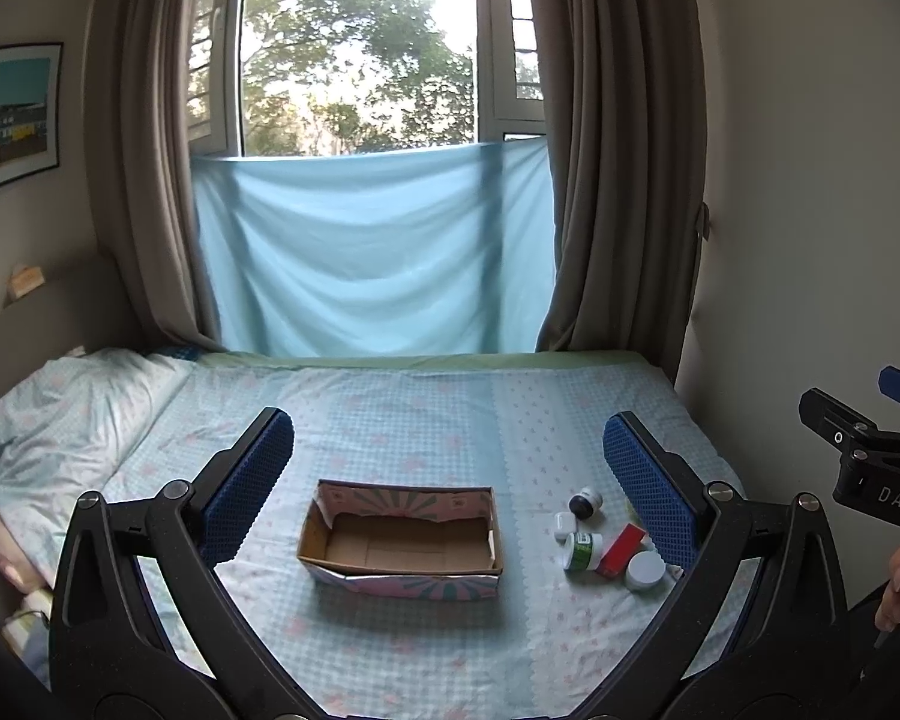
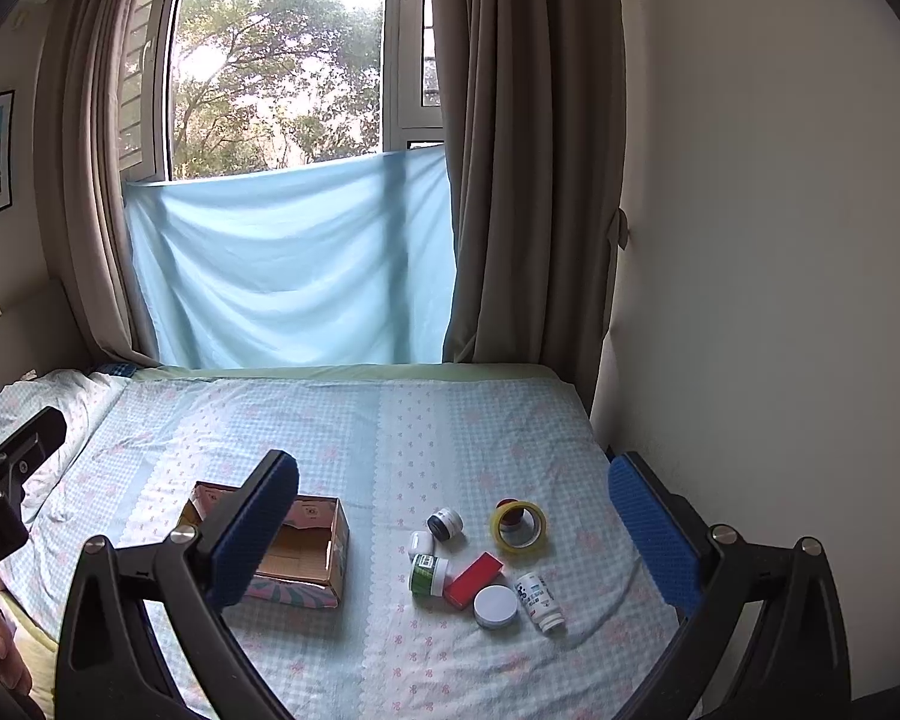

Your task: Organize rigid objects

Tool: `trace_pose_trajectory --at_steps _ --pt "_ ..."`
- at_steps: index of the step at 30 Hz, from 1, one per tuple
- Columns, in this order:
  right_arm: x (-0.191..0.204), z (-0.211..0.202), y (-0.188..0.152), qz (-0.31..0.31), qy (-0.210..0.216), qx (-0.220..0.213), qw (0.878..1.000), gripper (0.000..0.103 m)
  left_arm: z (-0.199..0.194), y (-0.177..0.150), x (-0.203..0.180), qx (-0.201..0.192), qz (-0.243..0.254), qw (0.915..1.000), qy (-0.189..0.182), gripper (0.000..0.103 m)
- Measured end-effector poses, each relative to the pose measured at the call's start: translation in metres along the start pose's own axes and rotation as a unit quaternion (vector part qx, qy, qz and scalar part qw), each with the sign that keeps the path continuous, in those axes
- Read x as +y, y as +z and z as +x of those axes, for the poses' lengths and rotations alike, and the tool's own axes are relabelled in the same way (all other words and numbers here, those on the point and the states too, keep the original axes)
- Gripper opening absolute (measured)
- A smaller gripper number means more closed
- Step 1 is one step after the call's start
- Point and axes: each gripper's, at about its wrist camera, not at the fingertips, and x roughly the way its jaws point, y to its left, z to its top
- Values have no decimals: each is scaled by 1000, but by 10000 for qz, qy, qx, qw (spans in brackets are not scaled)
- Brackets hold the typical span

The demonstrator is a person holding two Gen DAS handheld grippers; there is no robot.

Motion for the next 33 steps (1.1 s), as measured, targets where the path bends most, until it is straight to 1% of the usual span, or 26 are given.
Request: trace_pose_trajectory --at_steps 22,33 --pt "5 1 2 -38 58 26 10000 103 6 3 -1 2 10 10000 -54 103" --pt "7 3 4 -37 76 11 10000 103 7 4 6 -19 -10 10000 -58 102"
